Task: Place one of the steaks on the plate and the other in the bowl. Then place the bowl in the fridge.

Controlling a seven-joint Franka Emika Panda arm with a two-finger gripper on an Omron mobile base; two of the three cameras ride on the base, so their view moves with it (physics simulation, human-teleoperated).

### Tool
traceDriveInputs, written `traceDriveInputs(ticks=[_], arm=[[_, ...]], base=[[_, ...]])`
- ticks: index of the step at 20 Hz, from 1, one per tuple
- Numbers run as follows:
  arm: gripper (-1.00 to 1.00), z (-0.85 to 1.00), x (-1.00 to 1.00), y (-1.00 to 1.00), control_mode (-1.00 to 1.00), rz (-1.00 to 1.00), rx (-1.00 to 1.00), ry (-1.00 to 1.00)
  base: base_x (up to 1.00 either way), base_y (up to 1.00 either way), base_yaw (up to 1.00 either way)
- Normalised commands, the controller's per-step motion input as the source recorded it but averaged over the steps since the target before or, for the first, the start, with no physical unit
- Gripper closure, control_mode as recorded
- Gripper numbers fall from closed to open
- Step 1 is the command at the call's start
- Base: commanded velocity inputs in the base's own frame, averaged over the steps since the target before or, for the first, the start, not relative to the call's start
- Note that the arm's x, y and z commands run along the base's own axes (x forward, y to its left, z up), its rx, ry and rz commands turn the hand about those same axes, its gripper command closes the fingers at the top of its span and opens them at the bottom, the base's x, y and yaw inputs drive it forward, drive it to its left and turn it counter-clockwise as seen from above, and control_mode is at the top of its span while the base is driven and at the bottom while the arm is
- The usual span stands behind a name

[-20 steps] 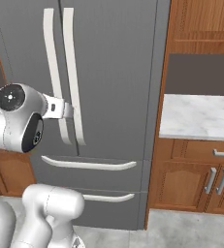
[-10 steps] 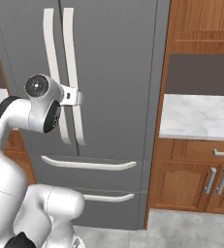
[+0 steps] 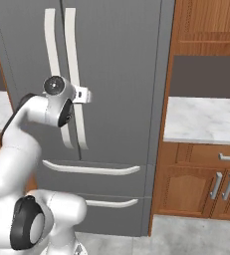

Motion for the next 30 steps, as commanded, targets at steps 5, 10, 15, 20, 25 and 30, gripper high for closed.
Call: traceDriveInputs(ticks=[5,10,15,20,25,30], arm=[[-1.0,-0.31,0.57,0.2,-1.0,0.0,0.0,0.0],[-1.0,-0.21,0.56,0.06,-1.0,0.0,0.0,0.0],[-1.0,-0.23,0.71,0.0,-1.0,0.0,0.0,-0.01],[-1.0,-0.44,0.8,0.03,-1.0,0.0,0.0,-0.01],[1.0,-0.26,0.8,-0.18,-1.0,0.0,0.02,0.05],[1.0,-0.07,0.01,-1.0,-1.0,-0.02,0.2,0.29]], base=[[0.0,0.0,0.0],[0.0,0.0,0.0],[0.0,0.0,0.0],[0.0,0.0,0.0],[0.0,0.0,0.0],[0.0,0.0,0.0]])
